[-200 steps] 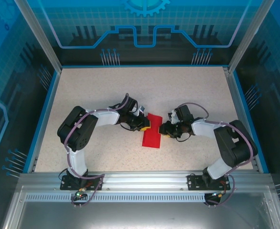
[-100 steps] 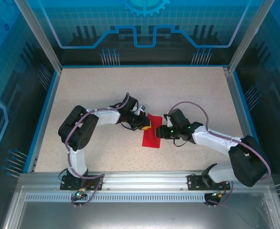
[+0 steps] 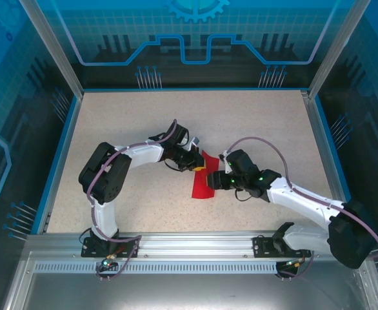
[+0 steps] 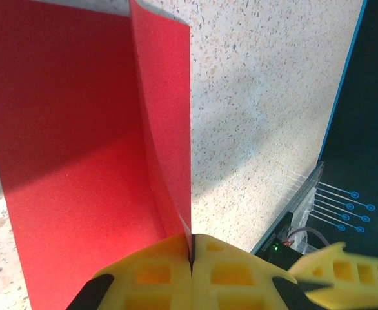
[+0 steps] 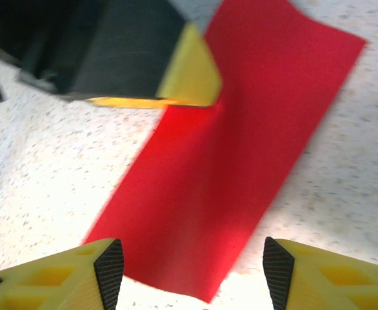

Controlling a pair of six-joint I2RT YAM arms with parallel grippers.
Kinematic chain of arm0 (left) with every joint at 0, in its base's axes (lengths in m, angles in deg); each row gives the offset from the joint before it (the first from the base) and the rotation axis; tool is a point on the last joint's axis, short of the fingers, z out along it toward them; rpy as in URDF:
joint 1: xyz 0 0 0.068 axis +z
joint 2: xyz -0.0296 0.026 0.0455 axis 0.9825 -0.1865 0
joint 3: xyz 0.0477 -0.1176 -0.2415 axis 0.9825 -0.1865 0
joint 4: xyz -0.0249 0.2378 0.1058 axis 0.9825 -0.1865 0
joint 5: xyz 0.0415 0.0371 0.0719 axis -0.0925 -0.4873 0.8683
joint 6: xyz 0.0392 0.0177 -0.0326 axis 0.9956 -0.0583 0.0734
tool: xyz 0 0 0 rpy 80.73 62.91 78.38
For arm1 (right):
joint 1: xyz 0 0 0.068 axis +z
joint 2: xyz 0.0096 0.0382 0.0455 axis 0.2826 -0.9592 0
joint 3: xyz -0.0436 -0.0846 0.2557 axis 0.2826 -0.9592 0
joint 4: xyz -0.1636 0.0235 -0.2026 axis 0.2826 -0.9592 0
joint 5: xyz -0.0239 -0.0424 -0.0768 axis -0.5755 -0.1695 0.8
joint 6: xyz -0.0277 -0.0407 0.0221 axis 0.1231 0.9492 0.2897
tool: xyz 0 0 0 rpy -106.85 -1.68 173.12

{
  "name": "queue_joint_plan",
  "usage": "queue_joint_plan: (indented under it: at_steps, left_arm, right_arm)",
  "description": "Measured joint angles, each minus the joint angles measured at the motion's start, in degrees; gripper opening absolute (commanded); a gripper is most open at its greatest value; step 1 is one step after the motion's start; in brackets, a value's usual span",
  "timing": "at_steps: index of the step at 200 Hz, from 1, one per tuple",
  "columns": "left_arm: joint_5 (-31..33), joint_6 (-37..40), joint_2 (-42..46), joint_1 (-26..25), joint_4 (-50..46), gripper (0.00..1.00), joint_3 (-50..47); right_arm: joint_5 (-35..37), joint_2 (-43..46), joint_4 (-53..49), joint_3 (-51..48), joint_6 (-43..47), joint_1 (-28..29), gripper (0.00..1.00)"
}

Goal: Fold a paper plane with a square sheet of paper (pick it up from the middle)
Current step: Fold the triangle a second time at the center of the table.

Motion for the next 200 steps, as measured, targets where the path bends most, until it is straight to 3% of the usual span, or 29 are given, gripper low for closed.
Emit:
queue_joint_plan:
  at_steps: [59, 101, 200]
  left_arm:
    - [0.0, 0.0, 0.0, -0.02, -0.57, 0.01, 0.0]
    - [0.0, 0.0, 0.02, 0.0, -0.59, 0.01, 0.0]
    - [0.0, 0.0, 0.0, 0.0, -1.01, 0.02, -0.02]
  right_arm:
    - [12.39, -10.21, -5.31, 9.53, 3.39, 11.72, 0.64]
    - [18.78, -13.4, -9.22, 12.68, 4.57, 13.09, 0.62]
    - [27.21, -21.97, -15.23, 19.37, 6.12, 17.14, 0.49]
